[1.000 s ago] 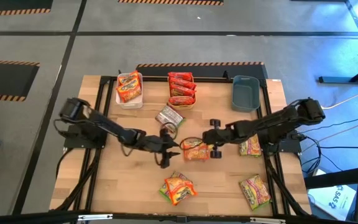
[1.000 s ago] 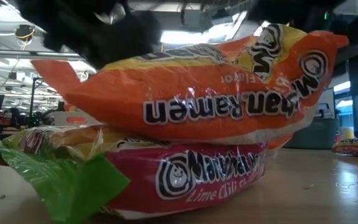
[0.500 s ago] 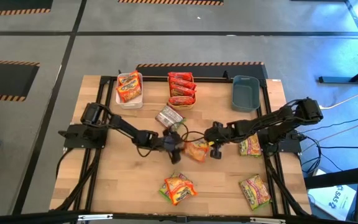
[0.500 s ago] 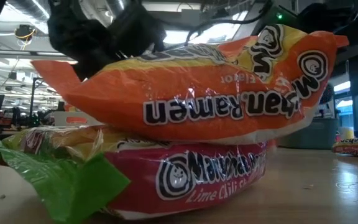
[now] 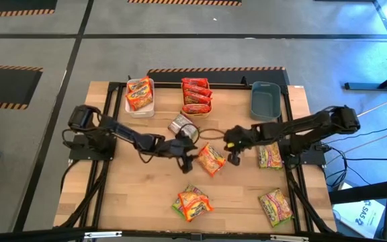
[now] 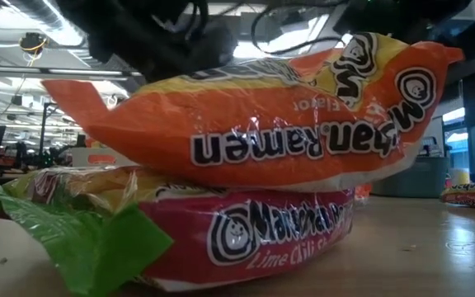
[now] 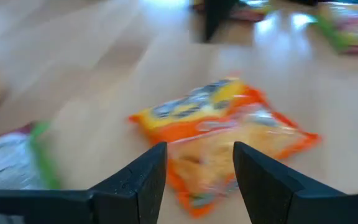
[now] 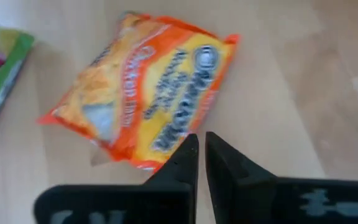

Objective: Sort Maruchan noodles
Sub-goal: Put the light orange noodle pack into the white bin

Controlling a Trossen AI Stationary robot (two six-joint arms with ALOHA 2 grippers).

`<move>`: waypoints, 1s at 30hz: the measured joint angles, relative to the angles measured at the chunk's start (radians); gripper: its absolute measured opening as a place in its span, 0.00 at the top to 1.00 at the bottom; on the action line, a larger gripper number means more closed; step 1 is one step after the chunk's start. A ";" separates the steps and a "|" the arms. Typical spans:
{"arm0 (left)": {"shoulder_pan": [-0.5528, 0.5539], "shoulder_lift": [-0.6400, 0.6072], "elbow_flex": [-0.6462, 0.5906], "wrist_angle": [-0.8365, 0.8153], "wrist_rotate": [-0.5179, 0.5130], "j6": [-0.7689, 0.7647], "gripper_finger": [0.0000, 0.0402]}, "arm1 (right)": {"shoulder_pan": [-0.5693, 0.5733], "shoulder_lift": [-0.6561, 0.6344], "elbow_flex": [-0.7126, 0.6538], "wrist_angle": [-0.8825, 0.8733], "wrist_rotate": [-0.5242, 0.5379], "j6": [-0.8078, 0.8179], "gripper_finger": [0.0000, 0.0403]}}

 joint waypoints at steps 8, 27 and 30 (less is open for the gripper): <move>-0.088 0.079 -0.002 0.142 -0.017 0.056 0.56 | -0.156 0.021 -0.003 0.041 -0.230 0.026 0.72; -0.095 0.326 0.002 0.272 -0.045 -0.020 0.56 | -0.211 0.301 -0.002 0.273 -0.531 0.138 0.18; -0.095 0.337 0.003 0.283 -0.045 -0.021 0.56 | -0.209 0.323 -0.002 0.334 -0.578 0.164 0.20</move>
